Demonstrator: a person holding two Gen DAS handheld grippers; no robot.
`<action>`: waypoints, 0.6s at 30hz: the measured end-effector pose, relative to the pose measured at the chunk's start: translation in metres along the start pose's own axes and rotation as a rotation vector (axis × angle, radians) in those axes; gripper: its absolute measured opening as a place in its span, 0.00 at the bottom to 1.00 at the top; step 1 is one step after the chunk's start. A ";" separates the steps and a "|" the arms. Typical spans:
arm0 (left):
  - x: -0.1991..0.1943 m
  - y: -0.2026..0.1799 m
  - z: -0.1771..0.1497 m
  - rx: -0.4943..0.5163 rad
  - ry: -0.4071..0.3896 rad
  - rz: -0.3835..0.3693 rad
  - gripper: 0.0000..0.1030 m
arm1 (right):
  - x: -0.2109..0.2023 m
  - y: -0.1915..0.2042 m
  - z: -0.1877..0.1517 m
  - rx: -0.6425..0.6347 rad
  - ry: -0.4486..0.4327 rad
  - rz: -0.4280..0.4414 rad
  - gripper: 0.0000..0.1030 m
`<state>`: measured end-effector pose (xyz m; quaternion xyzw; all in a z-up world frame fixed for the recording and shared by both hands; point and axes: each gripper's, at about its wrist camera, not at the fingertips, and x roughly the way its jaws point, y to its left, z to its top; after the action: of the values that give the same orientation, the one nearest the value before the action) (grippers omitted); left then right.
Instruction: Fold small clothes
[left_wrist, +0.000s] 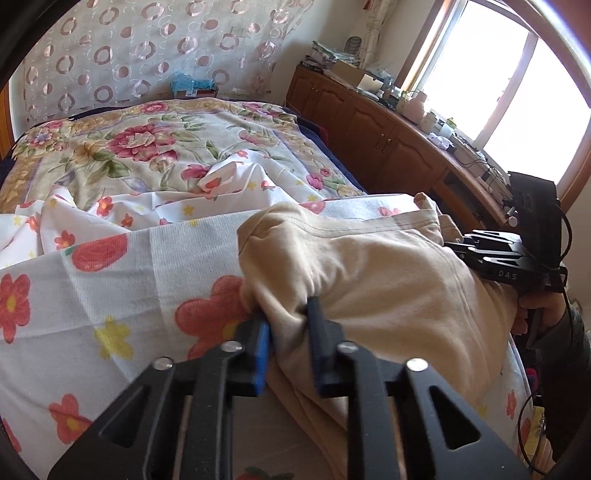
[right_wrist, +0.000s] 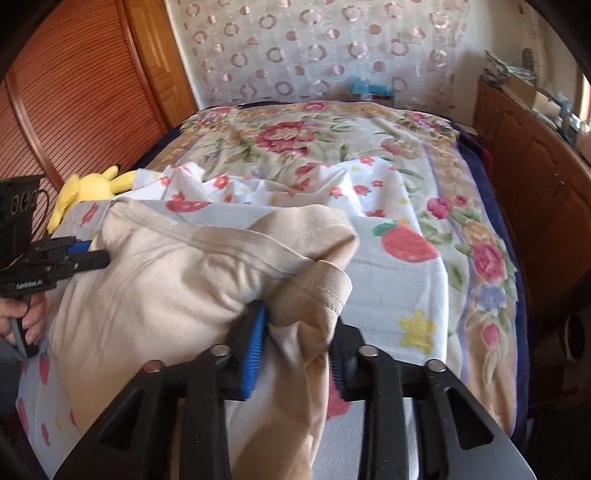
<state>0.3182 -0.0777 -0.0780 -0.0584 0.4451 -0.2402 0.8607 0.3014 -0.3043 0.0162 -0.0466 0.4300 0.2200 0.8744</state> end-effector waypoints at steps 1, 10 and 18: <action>-0.003 -0.003 0.000 0.006 -0.009 0.002 0.13 | 0.000 -0.001 0.001 -0.011 0.004 0.018 0.15; -0.083 -0.034 -0.008 0.089 -0.184 -0.015 0.11 | -0.047 0.018 -0.001 -0.054 -0.214 -0.065 0.07; -0.161 -0.009 -0.032 0.036 -0.330 0.030 0.10 | -0.081 0.071 0.019 -0.133 -0.371 -0.031 0.07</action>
<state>0.2107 -0.0071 0.0250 -0.0750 0.2941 -0.2225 0.9265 0.2418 -0.2638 0.0983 -0.0695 0.2453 0.2393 0.9369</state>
